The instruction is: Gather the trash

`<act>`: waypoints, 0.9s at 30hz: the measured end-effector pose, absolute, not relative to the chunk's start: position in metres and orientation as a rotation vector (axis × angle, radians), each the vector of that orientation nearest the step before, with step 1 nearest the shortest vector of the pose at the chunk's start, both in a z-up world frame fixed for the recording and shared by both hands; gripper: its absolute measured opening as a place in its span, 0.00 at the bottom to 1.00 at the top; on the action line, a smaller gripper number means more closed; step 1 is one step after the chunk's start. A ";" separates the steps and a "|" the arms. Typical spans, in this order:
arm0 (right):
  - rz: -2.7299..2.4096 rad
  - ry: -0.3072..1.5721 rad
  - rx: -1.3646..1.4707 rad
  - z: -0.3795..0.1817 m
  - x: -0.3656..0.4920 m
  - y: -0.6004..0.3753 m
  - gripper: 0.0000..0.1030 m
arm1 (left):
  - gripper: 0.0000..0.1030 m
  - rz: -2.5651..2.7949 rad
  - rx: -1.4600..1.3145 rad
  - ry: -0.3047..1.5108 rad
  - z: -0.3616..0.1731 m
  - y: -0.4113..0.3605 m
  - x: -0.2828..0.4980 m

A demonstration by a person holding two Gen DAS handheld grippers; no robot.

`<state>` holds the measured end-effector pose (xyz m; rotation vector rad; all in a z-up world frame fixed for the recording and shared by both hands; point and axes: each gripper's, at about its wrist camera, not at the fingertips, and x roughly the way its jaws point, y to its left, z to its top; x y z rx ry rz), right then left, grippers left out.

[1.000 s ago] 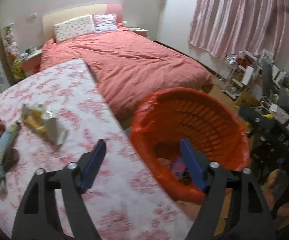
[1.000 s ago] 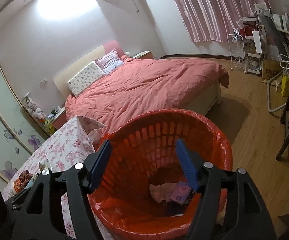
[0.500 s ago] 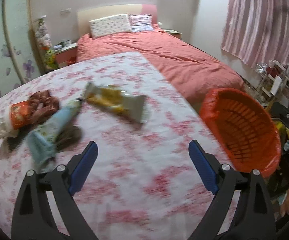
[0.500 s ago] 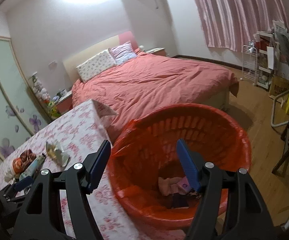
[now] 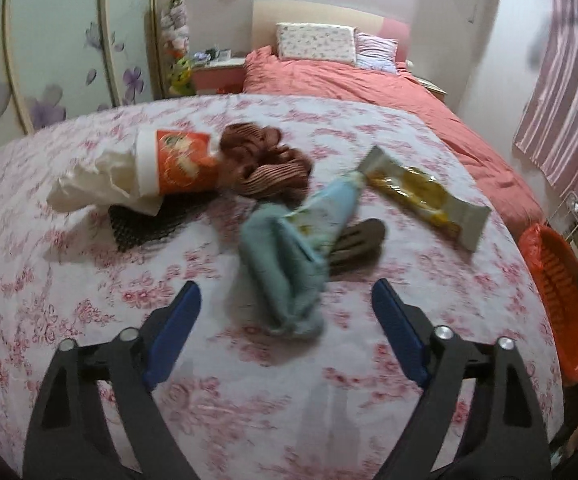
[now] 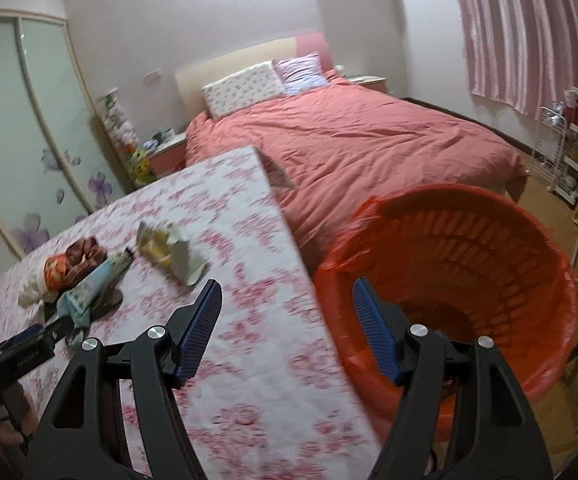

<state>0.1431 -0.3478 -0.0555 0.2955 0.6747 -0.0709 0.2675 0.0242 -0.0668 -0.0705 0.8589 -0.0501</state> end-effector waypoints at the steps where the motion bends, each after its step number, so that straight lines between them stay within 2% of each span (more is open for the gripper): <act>1: -0.062 0.681 0.289 -0.056 0.145 -0.343 0.66 | 0.75 -0.052 -0.076 0.865 -0.068 0.027 0.270; 6: -0.034 0.702 0.253 -0.058 0.152 -0.324 0.66 | 0.58 -0.074 -0.095 0.897 -0.077 0.029 0.283; 8: -0.028 0.709 0.245 -0.059 0.154 -0.319 0.66 | 0.46 -0.078 -0.096 0.904 -0.080 0.027 0.289; 12: -0.016 0.722 0.230 -0.059 0.154 -0.311 0.66 | 0.35 -0.086 -0.107 0.901 -0.083 0.032 0.294; 16: -0.003 0.729 0.221 -0.061 0.157 -0.301 0.66 | 0.13 -0.082 -0.107 0.896 -0.083 0.048 0.287; 27: 0.049 0.747 0.183 -0.065 0.163 -0.267 0.66 | 0.11 0.041 -0.120 0.859 -0.073 0.119 0.267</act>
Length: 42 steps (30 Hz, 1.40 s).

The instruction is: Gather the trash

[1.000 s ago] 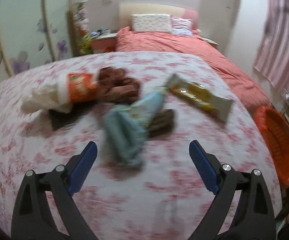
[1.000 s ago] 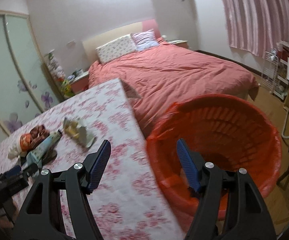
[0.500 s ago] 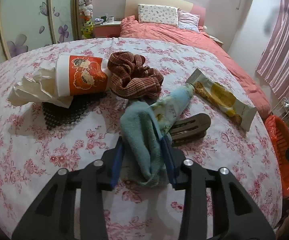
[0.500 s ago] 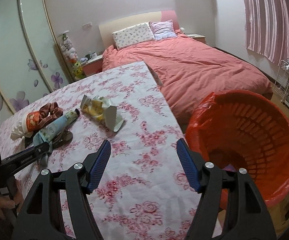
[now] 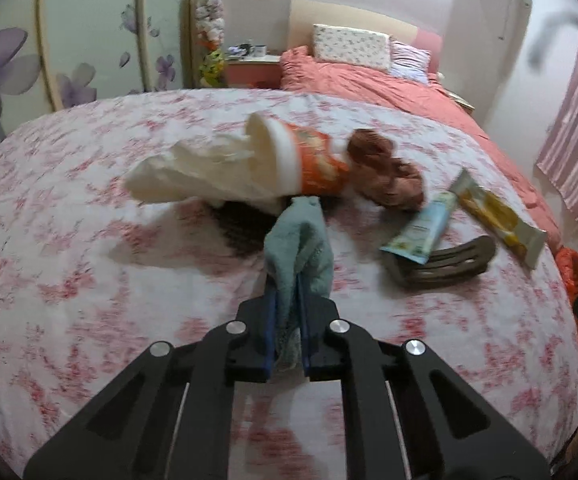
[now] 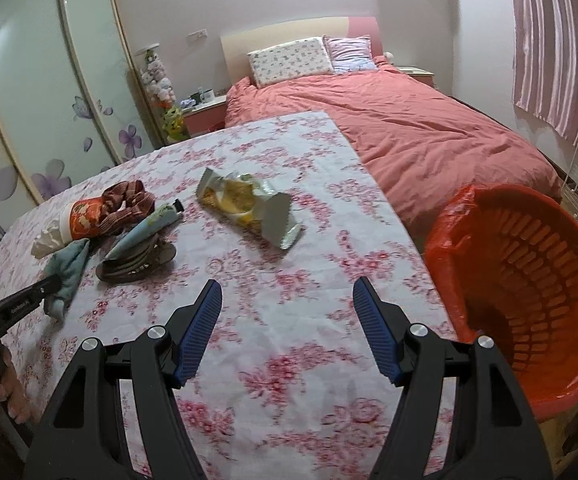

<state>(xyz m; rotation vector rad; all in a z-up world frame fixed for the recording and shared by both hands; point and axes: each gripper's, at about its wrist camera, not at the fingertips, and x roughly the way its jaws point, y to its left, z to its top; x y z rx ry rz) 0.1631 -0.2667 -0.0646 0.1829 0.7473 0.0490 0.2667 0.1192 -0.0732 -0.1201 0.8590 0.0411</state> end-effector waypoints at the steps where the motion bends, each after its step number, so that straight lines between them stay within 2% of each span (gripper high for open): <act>1: 0.051 0.749 0.180 -0.065 0.164 -0.264 0.66 | 0.14 0.052 -0.127 0.864 -0.075 0.124 0.267; 5: 0.059 0.756 0.163 -0.066 0.165 -0.255 0.66 | 0.47 0.083 -0.122 0.869 -0.081 0.128 0.268; 9: 0.059 0.767 0.150 -0.069 0.165 -0.248 0.66 | 0.61 0.085 -0.120 0.877 -0.083 0.129 0.270; 14: 0.058 0.776 0.144 -0.071 0.165 -0.244 0.66 | 0.93 0.109 -0.063 0.830 -0.076 0.121 0.267; 15: 0.058 0.776 0.144 -0.071 0.165 -0.244 0.66 | 0.95 0.107 -0.051 0.824 -0.075 0.119 0.266; 20: 0.062 0.779 0.144 -0.072 0.166 -0.242 0.66 | 0.96 0.095 0.021 0.847 -0.076 0.108 0.273; 24: 0.061 0.779 0.142 -0.072 0.166 -0.241 0.66 | 0.94 0.029 -0.051 0.885 -0.080 0.112 0.282; 26: 0.058 0.776 0.140 -0.072 0.167 -0.241 0.66 | 0.82 -0.010 -0.088 0.904 -0.085 0.115 0.285; 31: 0.039 0.754 0.144 -0.070 0.185 -0.246 0.66 | 0.62 -0.040 -0.099 0.897 -0.088 0.114 0.287; 33: 0.024 0.745 0.148 -0.069 0.196 -0.249 0.66 | 0.58 -0.035 -0.113 0.894 -0.088 0.116 0.287; 37: -0.001 0.739 0.195 -0.070 0.226 -0.255 0.66 | 0.58 -0.025 -0.117 0.894 -0.088 0.118 0.287; 42: -0.007 0.768 0.224 -0.075 0.259 -0.256 0.68 | 0.71 -0.049 -0.143 0.894 -0.088 0.121 0.286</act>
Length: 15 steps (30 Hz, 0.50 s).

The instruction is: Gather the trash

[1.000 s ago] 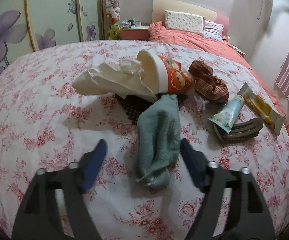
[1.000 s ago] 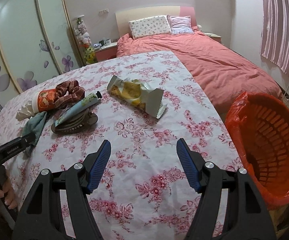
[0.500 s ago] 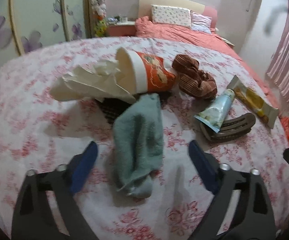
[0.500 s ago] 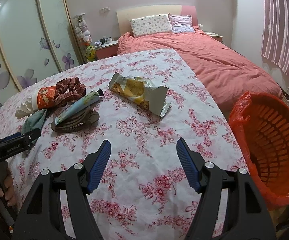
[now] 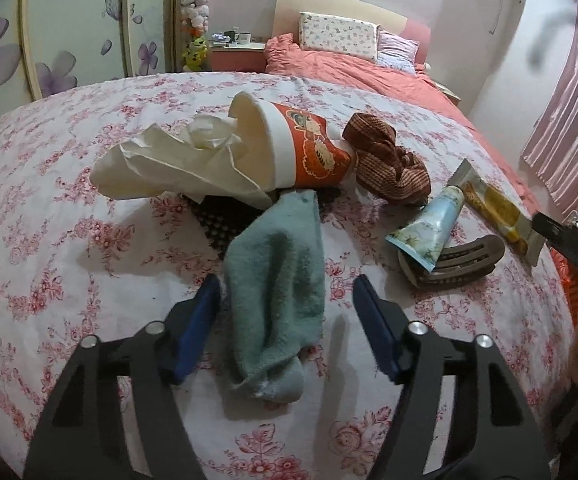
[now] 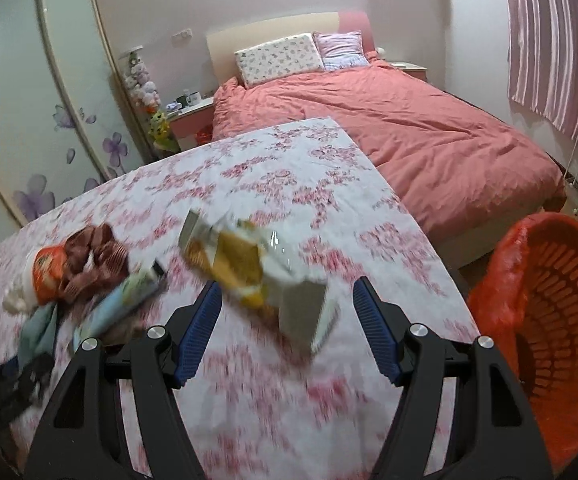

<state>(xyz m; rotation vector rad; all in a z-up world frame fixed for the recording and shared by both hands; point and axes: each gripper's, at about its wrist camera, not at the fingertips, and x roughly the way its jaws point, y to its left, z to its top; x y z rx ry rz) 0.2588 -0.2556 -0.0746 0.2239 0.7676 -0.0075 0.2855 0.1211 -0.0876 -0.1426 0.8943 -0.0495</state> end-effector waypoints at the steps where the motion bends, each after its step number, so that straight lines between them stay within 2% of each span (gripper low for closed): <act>1: -0.006 0.780 0.225 -0.076 0.264 -0.255 0.70 | 0.77 -0.053 -0.142 0.897 -0.088 0.121 0.286; 5: 0.029 0.862 0.218 -0.087 0.274 -0.251 0.69 | 0.86 -0.053 -0.138 0.904 -0.089 0.120 0.288; 8: 0.111 0.894 0.232 -0.091 0.265 -0.247 0.63 | 0.88 -0.060 -0.151 0.903 -0.089 0.122 0.288; 15: 0.092 0.851 0.165 -0.085 0.256 -0.239 0.63 | 0.91 -0.061 -0.150 0.906 -0.090 0.123 0.288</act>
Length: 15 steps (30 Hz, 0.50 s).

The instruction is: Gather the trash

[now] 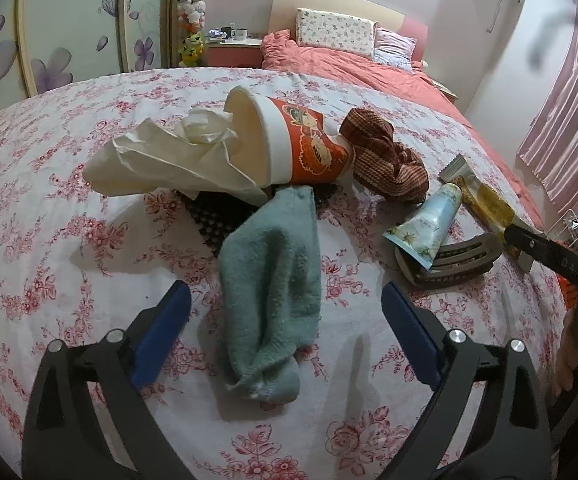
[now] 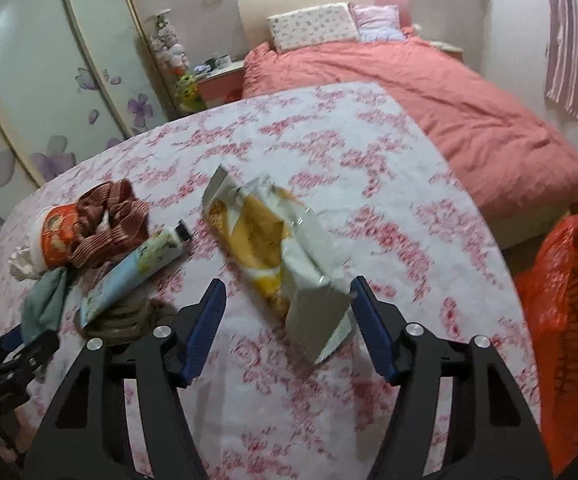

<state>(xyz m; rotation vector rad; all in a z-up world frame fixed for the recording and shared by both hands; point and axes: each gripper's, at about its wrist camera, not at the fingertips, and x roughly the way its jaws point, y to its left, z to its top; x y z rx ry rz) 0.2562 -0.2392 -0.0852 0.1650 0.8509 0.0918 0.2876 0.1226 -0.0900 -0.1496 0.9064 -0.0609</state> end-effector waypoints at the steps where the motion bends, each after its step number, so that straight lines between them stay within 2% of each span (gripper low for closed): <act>1: 0.081 0.850 0.163 -0.085 0.259 -0.239 0.64 | 0.92 -0.061 -0.149 0.907 -0.090 0.122 0.288; 7: 0.073 0.876 0.159 -0.090 0.273 -0.235 0.63 | 0.96 -0.066 -0.150 0.910 -0.090 0.120 0.289; 11: 0.069 0.878 0.139 -0.090 0.265 -0.235 0.44 | 0.96 -0.062 -0.143 0.912 -0.090 0.118 0.291; 15: 0.035 0.878 0.136 -0.091 0.248 -0.238 0.38 | 0.96 -0.037 -0.113 0.922 -0.091 0.113 0.292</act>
